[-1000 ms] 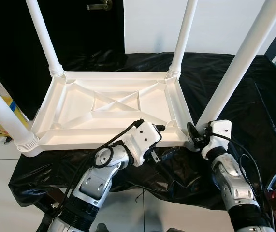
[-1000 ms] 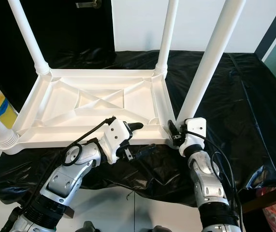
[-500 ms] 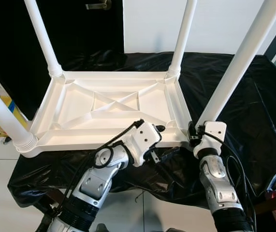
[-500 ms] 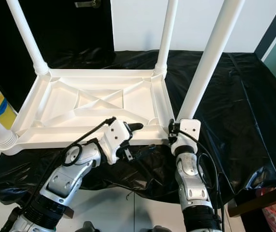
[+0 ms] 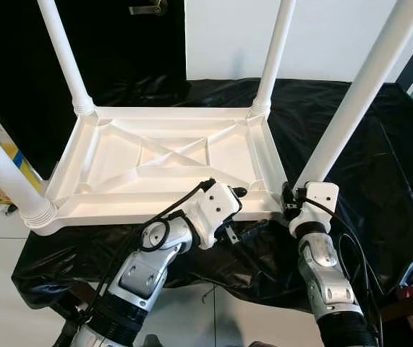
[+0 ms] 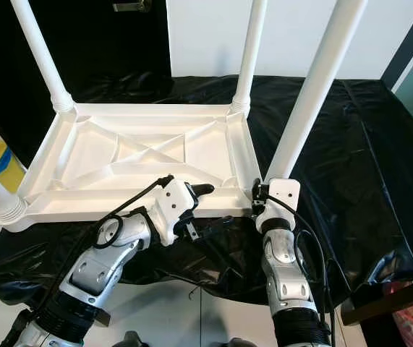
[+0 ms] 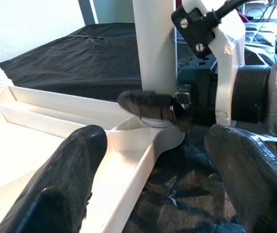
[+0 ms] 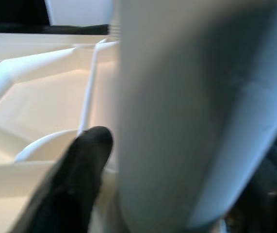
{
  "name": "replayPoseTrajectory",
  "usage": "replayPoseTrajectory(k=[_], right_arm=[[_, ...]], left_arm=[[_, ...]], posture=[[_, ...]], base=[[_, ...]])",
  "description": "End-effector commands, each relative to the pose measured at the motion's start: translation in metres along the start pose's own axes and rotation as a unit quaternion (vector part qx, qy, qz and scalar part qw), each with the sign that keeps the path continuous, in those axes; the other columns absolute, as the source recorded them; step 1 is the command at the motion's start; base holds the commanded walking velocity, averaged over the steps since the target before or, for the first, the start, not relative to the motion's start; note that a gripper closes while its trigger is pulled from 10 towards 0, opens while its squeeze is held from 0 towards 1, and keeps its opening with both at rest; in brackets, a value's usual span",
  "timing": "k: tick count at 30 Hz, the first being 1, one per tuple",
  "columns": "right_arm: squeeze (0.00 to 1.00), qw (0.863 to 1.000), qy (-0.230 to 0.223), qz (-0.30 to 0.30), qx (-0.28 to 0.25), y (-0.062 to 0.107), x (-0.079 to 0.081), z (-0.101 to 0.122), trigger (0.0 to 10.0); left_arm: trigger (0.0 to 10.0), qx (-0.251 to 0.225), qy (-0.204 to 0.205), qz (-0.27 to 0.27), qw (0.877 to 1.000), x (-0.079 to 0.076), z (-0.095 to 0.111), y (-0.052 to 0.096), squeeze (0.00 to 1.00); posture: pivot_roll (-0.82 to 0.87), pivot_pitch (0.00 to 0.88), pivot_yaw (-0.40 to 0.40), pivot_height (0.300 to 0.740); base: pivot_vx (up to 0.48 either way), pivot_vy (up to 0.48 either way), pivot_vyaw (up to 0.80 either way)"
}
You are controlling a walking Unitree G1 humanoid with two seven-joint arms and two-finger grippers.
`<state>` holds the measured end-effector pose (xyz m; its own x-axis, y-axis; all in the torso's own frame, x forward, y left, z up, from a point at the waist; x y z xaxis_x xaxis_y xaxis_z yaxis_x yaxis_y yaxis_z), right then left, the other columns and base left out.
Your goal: Building children table
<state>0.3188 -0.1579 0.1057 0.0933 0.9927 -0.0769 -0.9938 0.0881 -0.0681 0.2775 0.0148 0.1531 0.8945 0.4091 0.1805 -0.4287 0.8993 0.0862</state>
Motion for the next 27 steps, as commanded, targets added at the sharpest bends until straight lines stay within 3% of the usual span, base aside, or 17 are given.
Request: replayPoseTrajectory(k=[1,10,12,13,17,20,27], right_arm=[[1.0,1.0,-0.005,0.004,-0.01,0.001,-0.002,0.003,10.0],[1.0,0.997,-0.004,0.065,-0.028,0.002,-0.016,0.006,10.0],[1.0,0.993,0.003,0.116,-0.025,0.001,-0.023,0.004,10.0],[0.0,0.991,0.006,0.135,-0.022,0.001,-0.025,0.003,10.0],[0.0,0.985,0.018,0.169,-0.02,0.001,-0.025,0.001,10.0],[0.0,0.973,0.037,0.229,-0.013,-0.003,-0.022,-0.002,10.0],[0.0,0.966,0.048,0.253,-0.009,-0.013,-0.018,-0.001,10.0]], left_arm=[[10.0,0.003,-0.006,0.012,1.0,0.001,-0.001,-0.001,0.0],[10.0,0.004,-0.005,0.01,1.0,0.0,-0.001,-0.002,0.0],[10.0,0.004,-0.005,0.009,1.0,-0.001,-0.001,-0.002,0.0],[10.0,0.004,-0.005,0.009,1.0,-0.001,-0.002,-0.002,0.0],[10.0,0.004,-0.006,0.008,1.0,0.0,-0.002,-0.002,0.0],[10.0,0.005,-0.007,0.008,1.0,0.001,-0.001,-0.002,0.0],[10.0,0.005,-0.007,0.008,1.0,0.002,-0.001,-0.001,0.0]], posture=[[0.04,0.0,-0.072,0.74],[0.04,0.003,-0.07,0.74],[0.03,0.003,-0.065,0.74],[0.03,0.003,-0.065,0.74],[0.03,0.003,-0.061,0.74],[0.03,0.004,-0.057,0.74],[0.03,0.011,-0.05,0.74]], base=[[0.0,0.0,0.0],[0.0,0.0,0.0],[0.0,0.0,0.0],[0.0,0.0,0.0],[0.0,0.0,0.0],[0.0,0.0,0.0],[0.0,0.0,0.0]])
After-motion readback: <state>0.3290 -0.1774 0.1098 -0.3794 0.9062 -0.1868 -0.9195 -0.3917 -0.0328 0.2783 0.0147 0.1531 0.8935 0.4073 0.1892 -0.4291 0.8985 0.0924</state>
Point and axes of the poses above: a point about 5 cm out from each wrist's last joint towards the gripper, its own y axis pointing back from the gripper into the wrist, its own z axis along the axis of the wrist's last joint, x = y × z, the point moved 3 cm from there along -y, pointing out of the wrist towards the gripper, and after that the axes turned 6 degrees about y, right-handed, at the moved point
